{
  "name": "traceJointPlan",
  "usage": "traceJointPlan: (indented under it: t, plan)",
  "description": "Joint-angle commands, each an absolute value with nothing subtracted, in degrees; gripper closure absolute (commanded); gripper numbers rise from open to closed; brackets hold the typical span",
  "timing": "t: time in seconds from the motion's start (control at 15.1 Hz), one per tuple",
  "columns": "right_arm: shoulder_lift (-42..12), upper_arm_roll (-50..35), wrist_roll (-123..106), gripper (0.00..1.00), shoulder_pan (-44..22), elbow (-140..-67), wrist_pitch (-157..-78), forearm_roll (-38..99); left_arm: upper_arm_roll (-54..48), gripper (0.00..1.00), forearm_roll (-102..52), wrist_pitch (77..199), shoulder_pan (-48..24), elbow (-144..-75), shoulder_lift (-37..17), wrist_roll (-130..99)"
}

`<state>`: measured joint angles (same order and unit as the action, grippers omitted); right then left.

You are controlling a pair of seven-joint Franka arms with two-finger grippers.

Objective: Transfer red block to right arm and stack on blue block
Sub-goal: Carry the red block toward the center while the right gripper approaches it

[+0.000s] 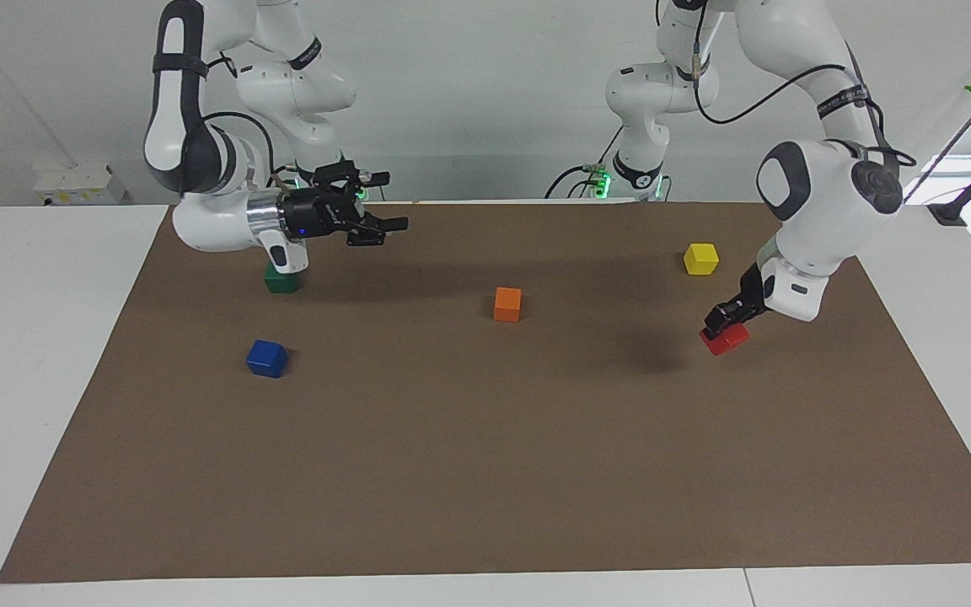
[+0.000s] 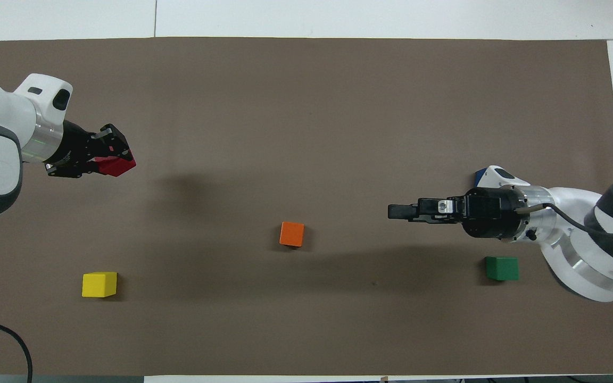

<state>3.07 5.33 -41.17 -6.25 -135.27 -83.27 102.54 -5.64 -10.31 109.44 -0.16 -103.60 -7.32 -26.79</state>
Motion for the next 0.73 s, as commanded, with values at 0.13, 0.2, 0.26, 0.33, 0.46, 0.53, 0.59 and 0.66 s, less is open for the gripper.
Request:
traceJointPlan:
  t: [0.13, 0.2, 0.26, 0.33, 0.46, 0.53, 0.59, 0.66]
  plan:
    - [-5.3, 5.4, -49.1, 0.00, -9.0, -137.0, -70.5, 110.3, -11.5, 1.00, -18.0, 104.5, -3.9, -103.7, 1.8, -52.9]
    - [-6.8, 5.4, -49.2, 0.00, -9.6, -137.0, -68.0, 111.9, -13.4, 1.00, -20.0, 104.5, -3.9, -103.7, 2.7, -57.8]
    - [-8.9, 5.4, -49.6, 0.00, -10.6, -137.0, -64.7, 114.4, -15.3, 1.00, -21.4, 104.5, -3.9, -103.2, 3.4, -62.0]
    - [-11.0, 5.4, -50.8, 0.00, -12.5, -136.9, -62.3, 116.7, -16.7, 1.00, -22.6, 104.5, -3.9, -103.1, 3.9, -66.9]
    - [-13.1, 5.4, -53.1, 0.00, -15.1, -136.9, -60.8, 119.7, -19.9, 1.00, -25.6, 105.1, -4.0, -103.1, 5.1, -79.3]
    - [-14.9, 5.4, -54.0, 0.00, -16.5, -136.8, -58.7, 121.4, -21.2, 1.00, -25.8, 105.6, -4.0, -103.2, 5.2, -86.1]
    - [-16.4, 5.4, -55.2, 0.00, -17.5, -136.6, -57.5, 122.7, -22.1, 1.00, -25.9, 106.3, -4.0, -103.3, 5.2, -91.9]
    - [-17.7, 5.4, -55.7, 0.00, -18.0, -136.4, -56.5, 123.0, -22.6, 1.00, -26.7, 107.0, -4.0, -103.3, 5.1, -96.4]
